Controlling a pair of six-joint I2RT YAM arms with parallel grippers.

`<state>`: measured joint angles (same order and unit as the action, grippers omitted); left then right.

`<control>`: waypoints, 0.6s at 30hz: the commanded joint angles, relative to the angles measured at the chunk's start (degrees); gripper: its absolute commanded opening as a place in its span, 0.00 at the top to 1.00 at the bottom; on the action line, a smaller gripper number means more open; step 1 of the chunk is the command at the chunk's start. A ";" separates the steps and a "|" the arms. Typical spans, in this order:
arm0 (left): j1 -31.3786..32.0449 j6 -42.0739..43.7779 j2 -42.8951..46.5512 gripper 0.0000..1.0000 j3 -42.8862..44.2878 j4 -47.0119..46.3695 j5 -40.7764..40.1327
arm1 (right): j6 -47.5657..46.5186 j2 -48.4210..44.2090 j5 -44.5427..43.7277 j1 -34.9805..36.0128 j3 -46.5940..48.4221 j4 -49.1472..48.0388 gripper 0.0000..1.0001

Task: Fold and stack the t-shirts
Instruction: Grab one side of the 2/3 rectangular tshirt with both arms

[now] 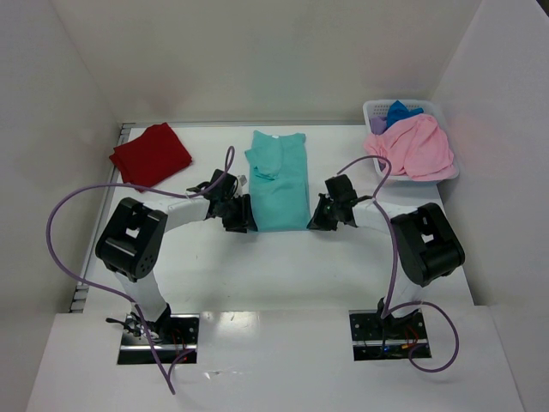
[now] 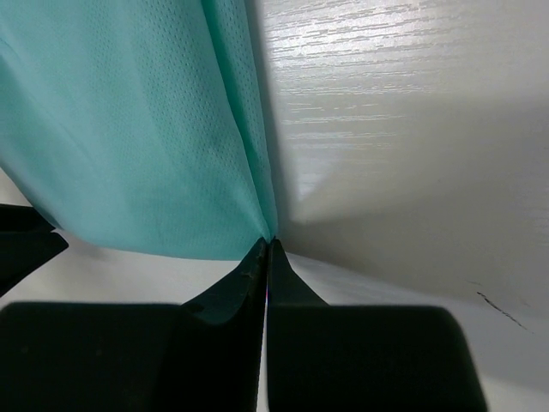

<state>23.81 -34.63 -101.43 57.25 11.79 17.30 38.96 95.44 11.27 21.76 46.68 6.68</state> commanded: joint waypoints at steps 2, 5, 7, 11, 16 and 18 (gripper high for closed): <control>-0.26 0.53 -0.97 0.49 -0.56 -2.12 1.25 | -0.20 0.71 -1.34 0.48 3.15 -1.58 1.00; -0.26 0.00 -2.20 0.52 -0.56 -2.73 1.25 | 0.33 0.71 -0.11 0.48 3.68 -1.58 1.00; -0.26 0.00 -2.72 0.58 -0.56 -2.74 1.25 | 0.33 0.71 -0.11 0.48 3.69 -1.58 1.00; -0.26 0.00 -3.25 0.74 -0.56 -3.27 1.25 | 0.33 0.19 -0.11 0.48 3.69 -1.58 1.00; -0.79 0.00 -3.25 0.99 -0.04 -2.74 0.72 | 0.33 0.19 -0.11 0.48 3.69 -1.58 1.00; -0.79 0.00 -2.73 1.00 0.66 -0.90 0.72 | 0.33 0.19 -0.11 0.48 3.69 -1.58 1.00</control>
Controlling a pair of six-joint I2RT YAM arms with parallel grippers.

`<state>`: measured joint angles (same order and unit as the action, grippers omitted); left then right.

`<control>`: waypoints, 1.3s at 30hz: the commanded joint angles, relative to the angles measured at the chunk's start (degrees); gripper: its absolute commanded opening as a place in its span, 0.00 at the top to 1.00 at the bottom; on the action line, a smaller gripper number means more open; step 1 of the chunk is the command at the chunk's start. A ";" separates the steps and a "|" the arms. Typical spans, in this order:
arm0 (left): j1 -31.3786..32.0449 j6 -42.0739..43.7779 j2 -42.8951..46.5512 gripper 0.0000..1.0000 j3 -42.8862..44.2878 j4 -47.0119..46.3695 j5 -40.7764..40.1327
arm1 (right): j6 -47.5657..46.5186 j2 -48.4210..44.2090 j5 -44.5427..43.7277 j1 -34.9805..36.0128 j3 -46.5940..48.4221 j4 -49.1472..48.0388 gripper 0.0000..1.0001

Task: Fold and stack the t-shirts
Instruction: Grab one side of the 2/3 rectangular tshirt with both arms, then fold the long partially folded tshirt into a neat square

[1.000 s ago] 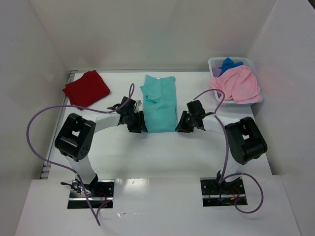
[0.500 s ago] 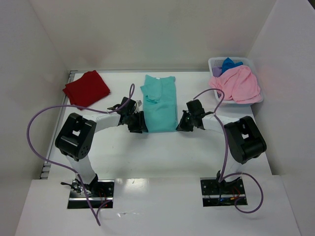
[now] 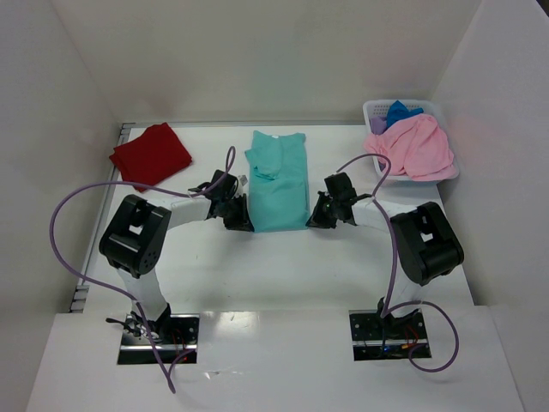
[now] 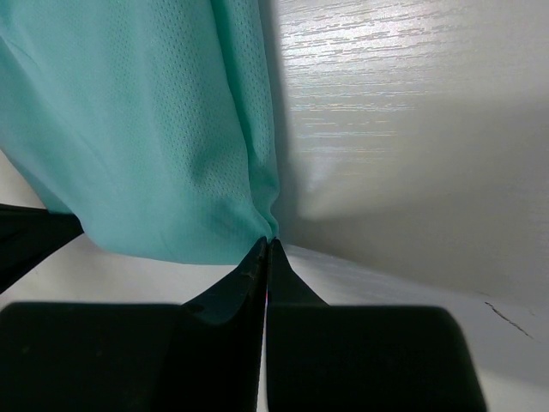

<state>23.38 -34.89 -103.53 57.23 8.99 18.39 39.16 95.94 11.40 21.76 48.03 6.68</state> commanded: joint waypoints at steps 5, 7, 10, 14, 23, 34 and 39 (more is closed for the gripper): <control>-0.35 1.84 1.31 1.00 1.21 4.63 -0.38 | 0.13 -2.86 -0.24 0.48 1.63 -0.96 1.00; -0.35 1.85 2.79 1.00 1.21 5.95 -0.38 | 0.13 -4.09 0.37 0.48 0.84 -0.44 1.00; -0.35 1.85 4.38 1.00 0.69 7.44 -0.38 | 0.13 -6.46 0.91 0.48 -0.74 0.61 1.00; -0.35 2.90 6.75 1.00 0.69 10.69 0.15 | 0.13 -9.71 2.05 0.48 -2.06 2.72 1.00; -0.35 5.28 11.06 1.00 6.66 18.95 1.82 | 0.75 -17.62 4.51 0.48 1.45 7.56 1.00; -6.68 8.08 6.68 1.00 23.70 20.98 3.58 | -0.92 -11.84 1.70 -1.72 16.11 4.93 1.00; -9.40 9.14 0.54 1.00 31.44 20.45 5.07 | -2.68 -4.64 1.08 -3.56 24.01 2.90 1.00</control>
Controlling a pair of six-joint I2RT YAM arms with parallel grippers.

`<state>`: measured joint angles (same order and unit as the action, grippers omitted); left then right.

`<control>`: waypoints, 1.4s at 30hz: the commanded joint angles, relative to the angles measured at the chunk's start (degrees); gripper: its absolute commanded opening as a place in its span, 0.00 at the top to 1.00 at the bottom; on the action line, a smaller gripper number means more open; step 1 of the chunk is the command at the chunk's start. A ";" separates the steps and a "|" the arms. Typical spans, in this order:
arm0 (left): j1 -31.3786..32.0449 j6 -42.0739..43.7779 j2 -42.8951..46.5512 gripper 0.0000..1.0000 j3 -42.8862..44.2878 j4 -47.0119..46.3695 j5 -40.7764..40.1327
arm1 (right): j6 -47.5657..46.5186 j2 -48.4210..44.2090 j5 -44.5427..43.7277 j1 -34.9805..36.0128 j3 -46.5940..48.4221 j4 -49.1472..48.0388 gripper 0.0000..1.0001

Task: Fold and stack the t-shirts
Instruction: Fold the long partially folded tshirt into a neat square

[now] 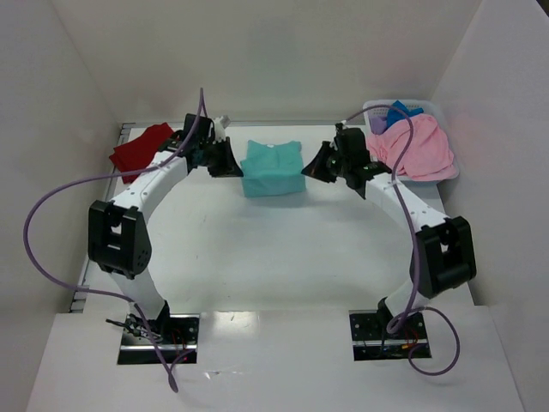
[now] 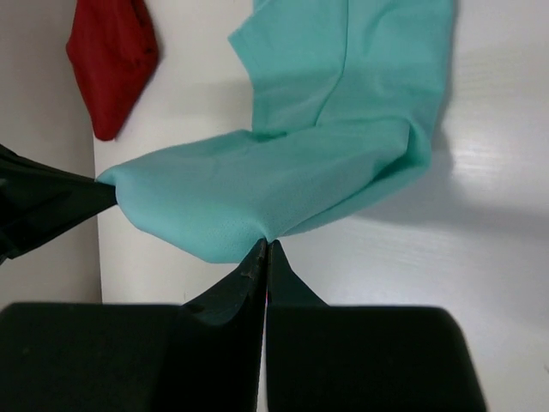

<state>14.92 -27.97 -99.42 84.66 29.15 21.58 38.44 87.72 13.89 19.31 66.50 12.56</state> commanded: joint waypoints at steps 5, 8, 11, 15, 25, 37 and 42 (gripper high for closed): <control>-2.00 2.74 -9.91 1.00 12.36 -0.23 3.81 | -3.10 10.09 -1.41 -2.35 12.59 -4.21 1.00; -2.52 2.74 -14.13 1.00 17.98 -0.23 3.82 | -3.10 14.40 -1.41 -3.40 16.99 -4.73 1.00; -3.13 3.27 -18.52 1.00 23.60 -0.23 4.52 | -3.72 19.14 -1.41 -4.01 21.64 -4.73 1.00; -4.28 3.80 -25.80 1.00 30.99 1.09 5.14 | -3.72 25.38 -0.79 -4.54 28.84 -4.73 1.00; -5.51 3.80 -40.14 1.00 48.12 4.42 5.75 | -4.25 41.80 0.79 -6.21 45.81 -2.28 1.00; -6.04 6.08 -52.90 0.45 65.72 8.73 1.19 | -8.02 52.54 -0.52 -6.21 57.51 0.01 0.59; -6.04 7.49 -53.51 0.00 69.84 9.87 -3.47 | -9.78 53.08 -2.55 -6.74 59.70 1.32 0.19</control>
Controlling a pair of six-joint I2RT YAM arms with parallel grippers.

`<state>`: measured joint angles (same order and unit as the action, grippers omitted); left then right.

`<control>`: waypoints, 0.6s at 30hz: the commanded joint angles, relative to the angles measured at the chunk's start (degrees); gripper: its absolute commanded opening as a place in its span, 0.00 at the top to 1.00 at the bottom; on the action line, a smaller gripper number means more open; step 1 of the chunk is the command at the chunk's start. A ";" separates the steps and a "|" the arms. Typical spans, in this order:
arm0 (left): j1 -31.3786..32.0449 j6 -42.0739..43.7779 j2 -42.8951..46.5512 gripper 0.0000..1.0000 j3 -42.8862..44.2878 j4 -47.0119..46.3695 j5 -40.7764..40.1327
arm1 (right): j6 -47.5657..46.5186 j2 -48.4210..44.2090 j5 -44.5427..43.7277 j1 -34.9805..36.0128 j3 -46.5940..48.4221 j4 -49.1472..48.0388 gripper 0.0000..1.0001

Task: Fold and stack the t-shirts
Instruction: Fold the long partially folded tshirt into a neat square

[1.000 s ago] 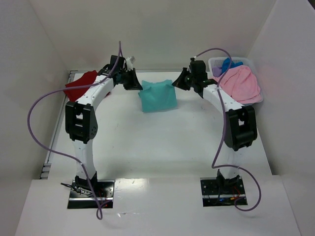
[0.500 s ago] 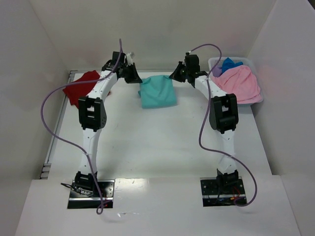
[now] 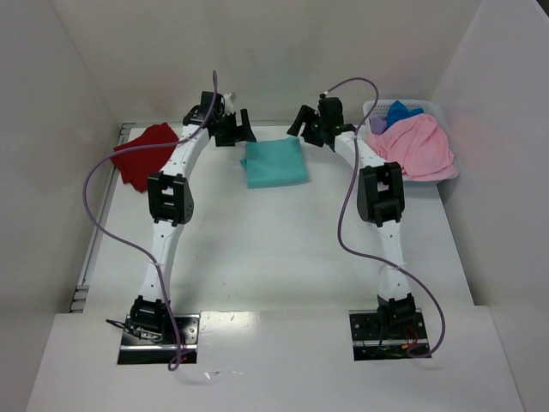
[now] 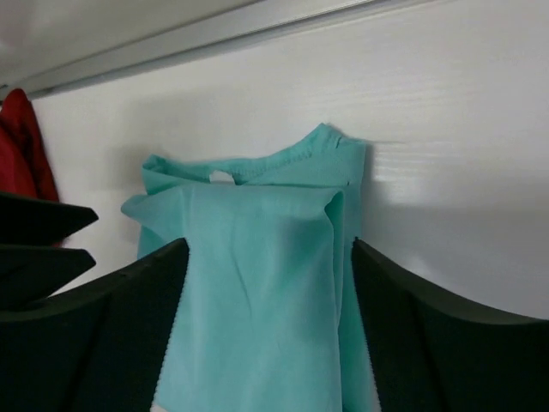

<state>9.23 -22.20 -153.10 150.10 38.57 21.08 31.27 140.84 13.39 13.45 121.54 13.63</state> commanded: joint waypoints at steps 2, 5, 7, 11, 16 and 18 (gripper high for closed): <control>-0.97 2.42 0.17 0.00 5.81 0.46 -2.98 | -4.09 -0.83 -4.58 -0.88 5.46 0.26 0.11; -1.58 3.56 1.57 0.00 7.48 0.46 -2.45 | -4.64 -3.01 -5.39 -0.88 6.87 0.96 0.11; -2.11 4.17 2.97 0.00 8.19 0.46 -0.88 | -4.64 -4.68 -4.69 -0.88 6.87 0.18 0.13; -2.12 6.38 3.86 0.04 9.33 -0.07 3.08 | -4.11 -5.40 -0.48 -0.88 4.77 -2.63 0.24; -2.73 4.45 0.00 0.56 11.87 -2.62 9.32 | -3.58 -3.91 6.55 -0.88 1.60 -6.86 0.72; -1.95 3.91 -1.32 0.83 13.28 -2.62 9.33 | -2.97 -2.67 7.17 -0.88 1.60 -6.25 0.88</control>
<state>6.44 -18.26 -153.71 159.37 38.57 26.30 28.05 139.94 16.71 12.86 123.72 10.72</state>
